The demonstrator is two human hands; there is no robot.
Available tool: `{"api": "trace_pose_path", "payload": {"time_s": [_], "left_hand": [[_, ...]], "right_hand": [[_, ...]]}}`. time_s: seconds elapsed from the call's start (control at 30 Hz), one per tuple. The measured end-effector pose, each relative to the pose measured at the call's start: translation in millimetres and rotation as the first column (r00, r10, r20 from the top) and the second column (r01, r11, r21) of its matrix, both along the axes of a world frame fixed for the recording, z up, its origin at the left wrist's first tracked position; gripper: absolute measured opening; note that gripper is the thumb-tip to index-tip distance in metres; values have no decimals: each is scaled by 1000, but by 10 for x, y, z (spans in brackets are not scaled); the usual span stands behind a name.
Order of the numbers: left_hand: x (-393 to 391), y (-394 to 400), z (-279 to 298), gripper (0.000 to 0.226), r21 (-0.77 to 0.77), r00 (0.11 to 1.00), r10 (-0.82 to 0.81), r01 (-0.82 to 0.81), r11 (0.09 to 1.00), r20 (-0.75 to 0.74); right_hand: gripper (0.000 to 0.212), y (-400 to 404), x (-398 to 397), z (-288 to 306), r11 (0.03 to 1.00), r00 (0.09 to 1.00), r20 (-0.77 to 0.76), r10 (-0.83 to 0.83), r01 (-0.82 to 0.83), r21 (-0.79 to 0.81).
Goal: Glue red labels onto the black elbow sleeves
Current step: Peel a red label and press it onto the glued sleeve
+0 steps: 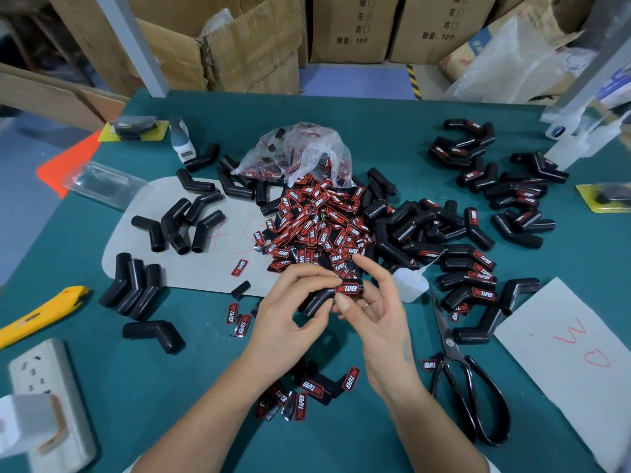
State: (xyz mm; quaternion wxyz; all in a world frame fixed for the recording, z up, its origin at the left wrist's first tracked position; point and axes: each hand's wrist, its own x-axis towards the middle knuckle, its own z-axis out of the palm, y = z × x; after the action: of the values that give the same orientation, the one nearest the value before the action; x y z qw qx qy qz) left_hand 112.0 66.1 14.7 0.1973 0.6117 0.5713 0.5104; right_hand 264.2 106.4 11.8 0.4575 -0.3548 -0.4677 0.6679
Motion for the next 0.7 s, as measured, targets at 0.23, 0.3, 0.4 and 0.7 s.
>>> {"api": "trace_pose_path", "payload": {"time_s": [0.23, 0.3, 0.4, 0.7], "left_hand": [[-8, 11, -34, 24, 5, 1000, 13, -13, 1000, 4], [-21, 17, -37, 22, 6, 1000, 19, -19, 1000, 12], [-32, 31, -39, 18, 0, 998, 47, -47, 999, 42], [-74, 82, -69, 15, -184, 906, 139, -69, 980, 400]], "right_hand": [[54, 4, -16, -22, 998, 999, -54, 3, -6, -59], [51, 0, -16, -25, 999, 998, -57, 10, -13, -53], [46, -2, -8, -28, 999, 999, -46, 23, -25, -37], [40, -4, 18, 19, 982, 968, 226, -110, 70, 178]]}}
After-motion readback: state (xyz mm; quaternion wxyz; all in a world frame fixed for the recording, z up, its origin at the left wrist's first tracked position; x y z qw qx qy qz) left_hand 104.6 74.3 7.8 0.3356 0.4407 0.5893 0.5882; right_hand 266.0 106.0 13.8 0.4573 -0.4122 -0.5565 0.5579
